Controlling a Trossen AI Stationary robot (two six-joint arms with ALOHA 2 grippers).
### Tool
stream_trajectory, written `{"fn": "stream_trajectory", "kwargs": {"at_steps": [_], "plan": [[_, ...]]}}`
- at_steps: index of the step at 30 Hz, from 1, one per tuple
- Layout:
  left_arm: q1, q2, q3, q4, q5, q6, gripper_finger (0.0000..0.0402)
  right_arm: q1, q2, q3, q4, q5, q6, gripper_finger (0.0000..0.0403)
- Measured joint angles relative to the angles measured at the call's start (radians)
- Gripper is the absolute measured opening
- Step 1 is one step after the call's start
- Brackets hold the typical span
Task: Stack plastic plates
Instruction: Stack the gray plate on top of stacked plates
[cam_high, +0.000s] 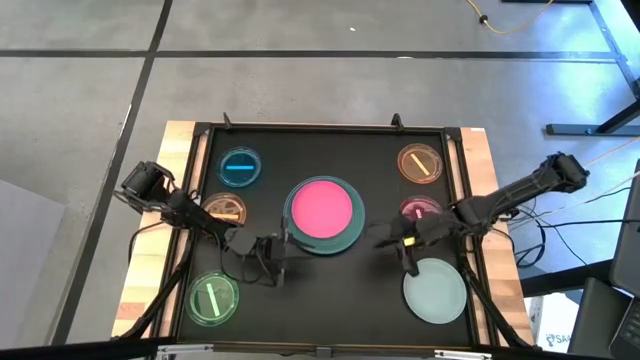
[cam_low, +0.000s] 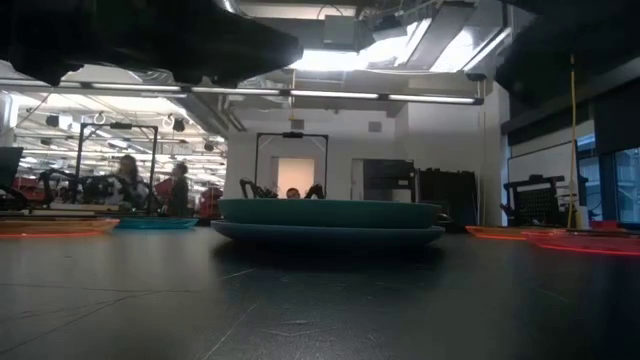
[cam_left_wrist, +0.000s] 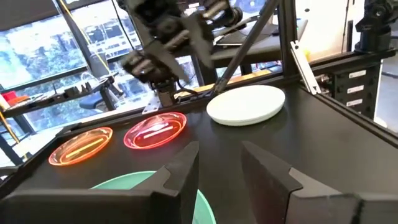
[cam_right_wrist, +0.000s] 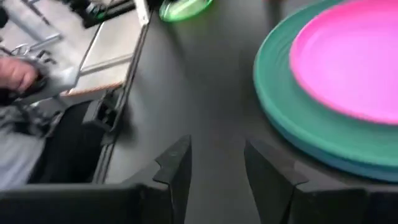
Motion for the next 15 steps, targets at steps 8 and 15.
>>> {"fn": "stream_trajectory", "kwargs": {"at_steps": [8,15], "plan": [[0.011,0.000,0.000,-0.006,0.002,-0.012,0.0113,0.147,0.008,0.000,-0.210,-0.023,0.251,0.0138],[0.010,0.000,0.000,-0.010,0.004,-0.015,0.0113,0.247,0.008,0.000,-0.531,-0.021,0.487,0.0138]]}}
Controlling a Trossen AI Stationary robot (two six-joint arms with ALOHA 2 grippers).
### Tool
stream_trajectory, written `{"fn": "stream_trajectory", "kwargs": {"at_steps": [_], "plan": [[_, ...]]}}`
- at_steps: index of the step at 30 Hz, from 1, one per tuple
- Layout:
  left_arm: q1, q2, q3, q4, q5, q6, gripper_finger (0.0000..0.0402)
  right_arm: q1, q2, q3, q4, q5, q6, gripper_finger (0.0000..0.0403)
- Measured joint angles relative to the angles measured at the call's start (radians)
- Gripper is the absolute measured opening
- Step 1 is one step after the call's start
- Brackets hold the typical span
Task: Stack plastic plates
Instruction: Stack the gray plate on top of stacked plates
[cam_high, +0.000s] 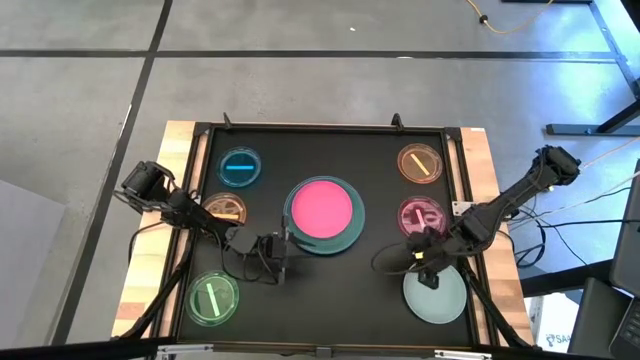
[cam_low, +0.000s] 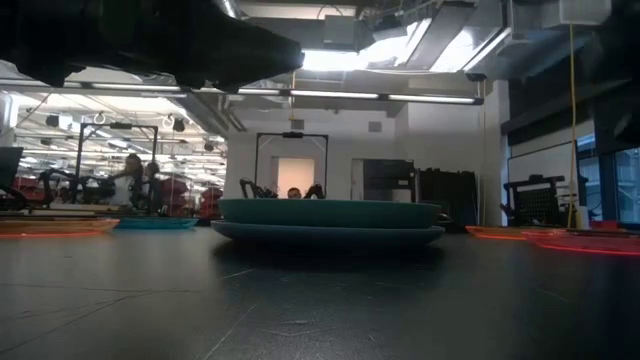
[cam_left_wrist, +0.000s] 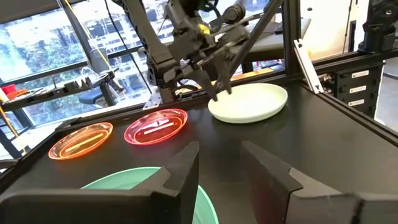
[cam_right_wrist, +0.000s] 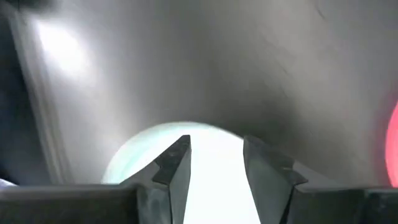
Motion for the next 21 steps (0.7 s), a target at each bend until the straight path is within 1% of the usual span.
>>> {"fn": "stream_trajectory", "kwargs": {"at_steps": [4,7,12,15,21], "plan": [[0.006,0.000,0.000,0.001,0.000,-0.001,0.0113,0.037,0.000,0.000,-0.136,0.007,0.019,0.0138],[0.008,0.000,0.000,0.001,0.004,0.000,0.0113,0.056,0.000,-0.001,-0.176,0.010,0.012,0.0138],[0.022,0.000,0.000,0.003,0.086,0.007,0.0113,0.077,0.006,-0.036,-0.177,0.027,-0.009,0.0138],[0.039,0.000,0.000,0.003,0.095,-0.002,0.0113,0.074,0.018,-0.080,-0.158,0.045,-0.032,0.0138],[0.046,0.001,0.000,-0.027,0.101,-0.026,0.0113,0.074,0.036,-0.164,-0.026,0.034,-0.053,0.0138]]}}
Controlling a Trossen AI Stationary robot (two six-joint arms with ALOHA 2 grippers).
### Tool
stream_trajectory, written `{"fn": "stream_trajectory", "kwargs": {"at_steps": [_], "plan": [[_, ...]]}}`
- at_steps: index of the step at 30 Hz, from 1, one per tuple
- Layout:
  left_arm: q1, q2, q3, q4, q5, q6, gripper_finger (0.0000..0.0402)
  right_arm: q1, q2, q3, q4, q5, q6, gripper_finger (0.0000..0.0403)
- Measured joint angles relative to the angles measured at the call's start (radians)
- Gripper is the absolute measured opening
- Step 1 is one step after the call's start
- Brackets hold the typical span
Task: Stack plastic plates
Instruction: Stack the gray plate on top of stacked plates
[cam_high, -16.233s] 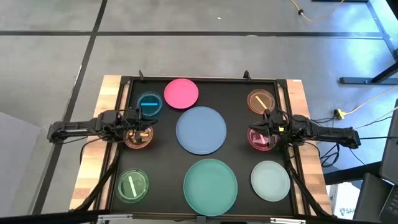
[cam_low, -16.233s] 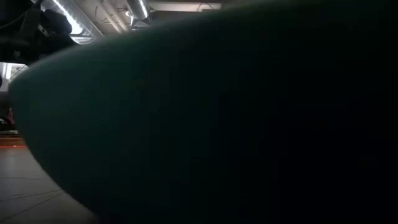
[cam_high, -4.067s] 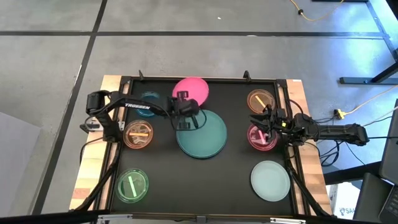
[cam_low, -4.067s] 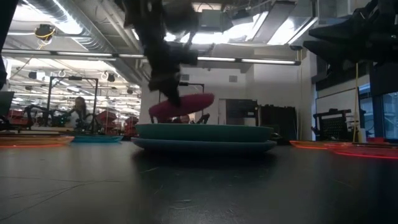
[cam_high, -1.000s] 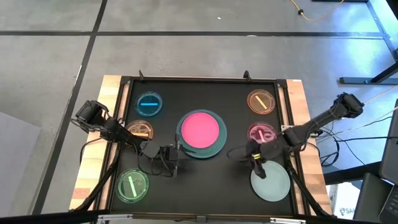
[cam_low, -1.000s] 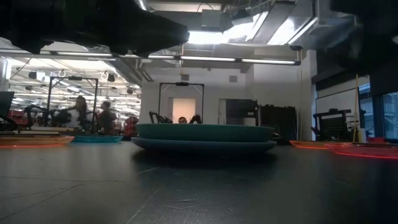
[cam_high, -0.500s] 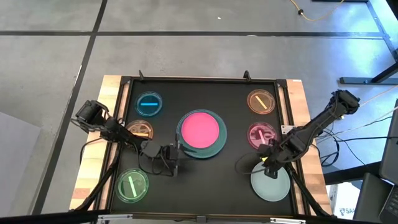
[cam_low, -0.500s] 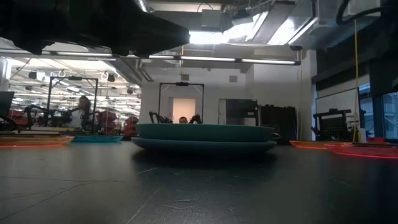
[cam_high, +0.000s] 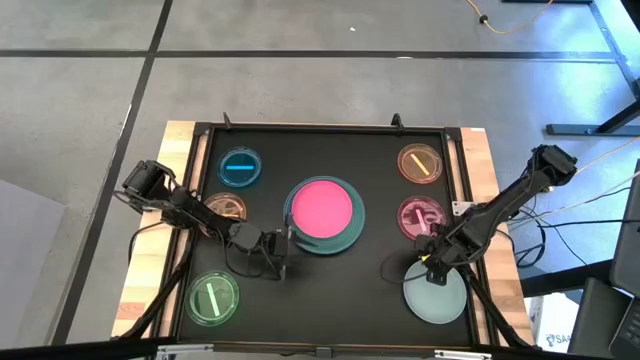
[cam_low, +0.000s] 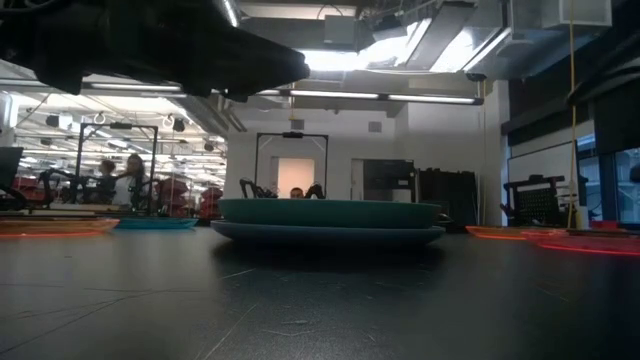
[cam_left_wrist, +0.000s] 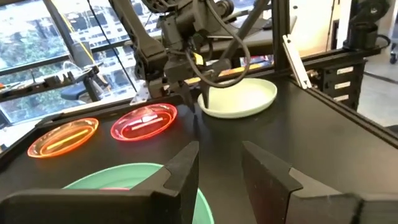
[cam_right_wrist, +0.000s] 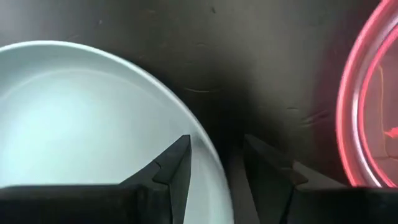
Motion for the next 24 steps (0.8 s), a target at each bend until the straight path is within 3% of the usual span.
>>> {"fn": "stream_trajectory", "kwargs": {"at_steps": [5,14,24], "plan": [[0.000,0.000,0.000,0.001,-0.003,0.000,0.0113,0.000,0.010,-0.019,0.020,0.002,0.000,0.0124],[0.001,0.000,0.000,0.002,-0.003,0.000,0.0113,0.000,0.009,-0.023,0.031,0.016,-0.006,0.0010],[0.005,0.000,0.000,0.002,-0.007,-0.002,0.0113,0.000,0.010,0.042,0.023,0.074,-0.030,0.0002]]}}
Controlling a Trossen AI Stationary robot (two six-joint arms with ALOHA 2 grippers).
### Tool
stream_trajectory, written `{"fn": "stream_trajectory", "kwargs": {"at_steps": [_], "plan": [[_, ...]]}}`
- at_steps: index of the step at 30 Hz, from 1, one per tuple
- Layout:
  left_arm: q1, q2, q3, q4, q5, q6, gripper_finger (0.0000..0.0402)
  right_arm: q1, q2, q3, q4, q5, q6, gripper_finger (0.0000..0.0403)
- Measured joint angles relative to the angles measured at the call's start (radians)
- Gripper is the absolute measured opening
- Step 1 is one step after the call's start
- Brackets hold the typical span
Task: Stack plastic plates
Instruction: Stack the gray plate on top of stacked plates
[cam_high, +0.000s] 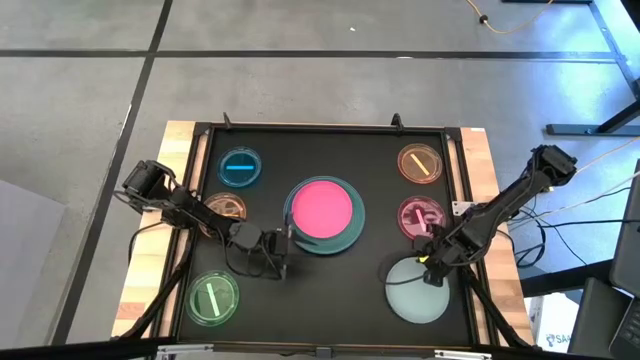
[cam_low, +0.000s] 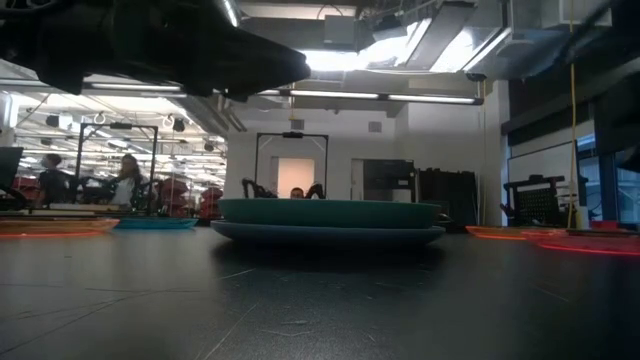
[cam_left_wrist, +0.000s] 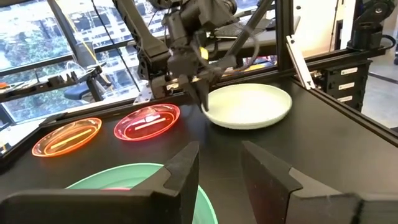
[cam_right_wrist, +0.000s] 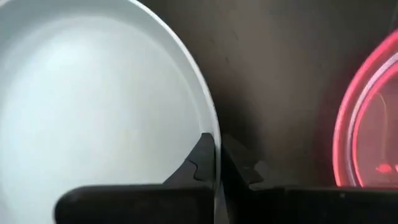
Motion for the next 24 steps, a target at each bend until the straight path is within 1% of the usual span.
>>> {"fn": "stream_trajectory", "kwargs": {"at_steps": [4,8,11,14,19,24], "plan": [[0.011,0.000,0.000,0.000,-0.001,-0.019,0.0113,0.000,0.000,0.044,-0.004,0.022,0.003,0.0002],[0.022,0.000,0.000,0.000,-0.001,-0.021,0.0113,-0.001,0.000,0.081,-0.004,0.091,0.003,0.0001],[0.028,0.000,0.000,0.000,-0.001,-0.024,0.0113,-0.027,0.000,0.099,0.003,0.127,0.003,0.0001],[0.029,0.000,0.000,0.000,-0.001,-0.026,0.0113,-0.081,0.000,0.106,0.035,0.152,0.004,0.0001],[0.027,0.000,0.000,0.000,0.008,-0.020,0.0113,-0.195,0.000,0.106,0.137,0.266,0.001,0.0001],[0.027,0.000,0.000,0.000,0.009,-0.018,0.0113,-0.330,0.001,0.106,0.258,0.316,-0.076,0.0001]]}}
